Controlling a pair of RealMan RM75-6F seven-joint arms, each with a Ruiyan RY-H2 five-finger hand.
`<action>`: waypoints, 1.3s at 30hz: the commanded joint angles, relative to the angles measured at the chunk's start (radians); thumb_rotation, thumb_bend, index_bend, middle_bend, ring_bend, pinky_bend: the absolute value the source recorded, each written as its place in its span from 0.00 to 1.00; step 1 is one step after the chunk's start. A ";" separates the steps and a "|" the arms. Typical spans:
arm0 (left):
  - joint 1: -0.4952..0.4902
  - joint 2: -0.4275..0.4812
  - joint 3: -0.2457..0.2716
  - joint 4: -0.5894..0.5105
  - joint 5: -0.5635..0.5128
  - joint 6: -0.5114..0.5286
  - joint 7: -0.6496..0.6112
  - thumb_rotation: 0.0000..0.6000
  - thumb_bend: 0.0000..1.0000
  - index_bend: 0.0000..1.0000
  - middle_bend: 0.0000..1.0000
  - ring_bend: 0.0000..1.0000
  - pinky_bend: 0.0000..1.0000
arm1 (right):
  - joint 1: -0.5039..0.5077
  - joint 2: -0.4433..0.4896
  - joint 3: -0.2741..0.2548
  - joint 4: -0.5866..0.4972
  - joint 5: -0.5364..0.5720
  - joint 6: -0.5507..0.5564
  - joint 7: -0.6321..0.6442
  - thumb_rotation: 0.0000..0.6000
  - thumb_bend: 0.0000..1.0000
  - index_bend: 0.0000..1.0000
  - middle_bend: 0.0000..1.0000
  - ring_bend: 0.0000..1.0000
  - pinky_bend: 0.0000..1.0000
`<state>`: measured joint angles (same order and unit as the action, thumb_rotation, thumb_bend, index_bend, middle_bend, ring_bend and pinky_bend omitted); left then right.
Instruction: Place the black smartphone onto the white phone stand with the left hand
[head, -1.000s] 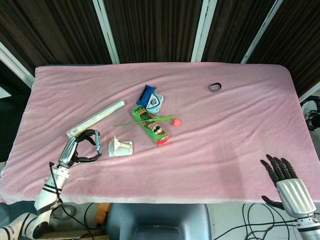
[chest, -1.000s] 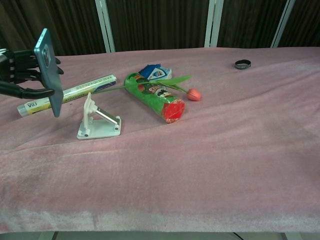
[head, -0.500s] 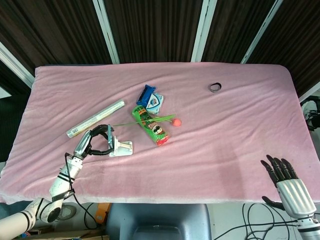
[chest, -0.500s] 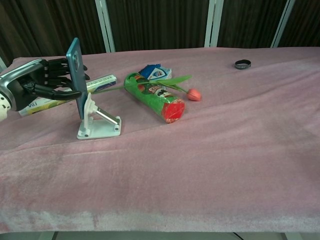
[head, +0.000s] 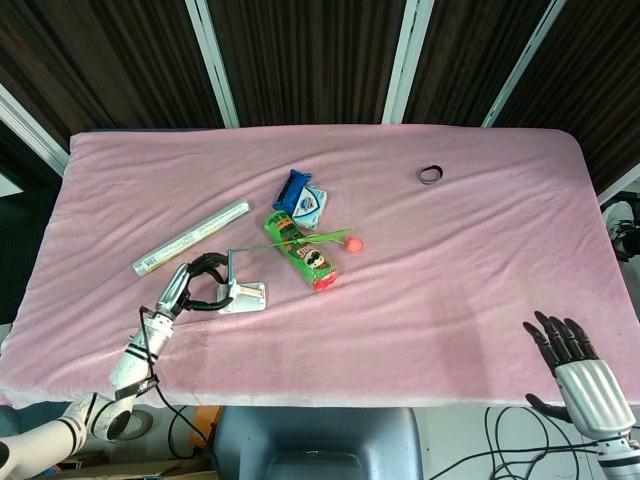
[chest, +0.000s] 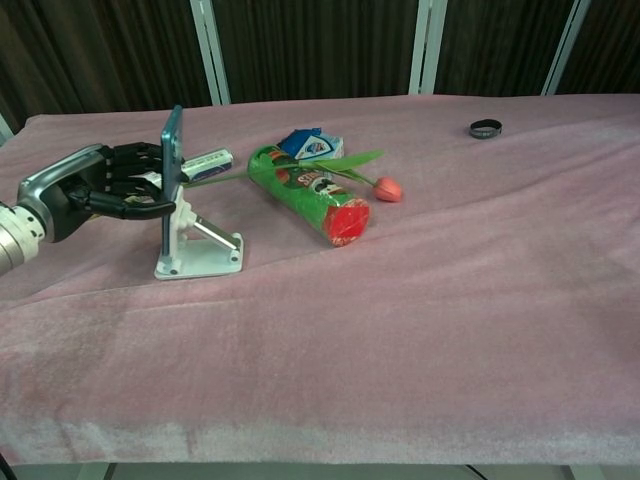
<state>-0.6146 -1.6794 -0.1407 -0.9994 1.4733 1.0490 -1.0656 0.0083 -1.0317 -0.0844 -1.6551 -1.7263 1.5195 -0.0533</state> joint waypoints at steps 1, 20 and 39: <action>-0.001 -0.014 0.005 0.017 -0.001 0.000 -0.010 1.00 0.31 0.53 0.67 0.45 0.22 | -0.001 0.001 -0.001 0.001 -0.001 0.001 0.002 1.00 0.15 0.00 0.00 0.00 0.00; -0.006 -0.066 0.035 0.095 0.015 0.011 -0.011 1.00 0.31 0.53 0.66 0.44 0.21 | -0.004 0.002 0.000 0.004 -0.005 0.010 0.009 1.00 0.15 0.00 0.00 0.00 0.00; -0.003 -0.054 0.046 0.084 0.009 0.010 0.084 1.00 0.24 0.10 0.07 0.07 0.00 | -0.006 0.005 0.002 0.006 -0.004 0.015 0.019 1.00 0.15 0.00 0.00 0.00 0.00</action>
<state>-0.6193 -1.7381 -0.0938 -0.9096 1.4837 1.0566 -0.9867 0.0028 -1.0263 -0.0827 -1.6487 -1.7308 1.5343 -0.0338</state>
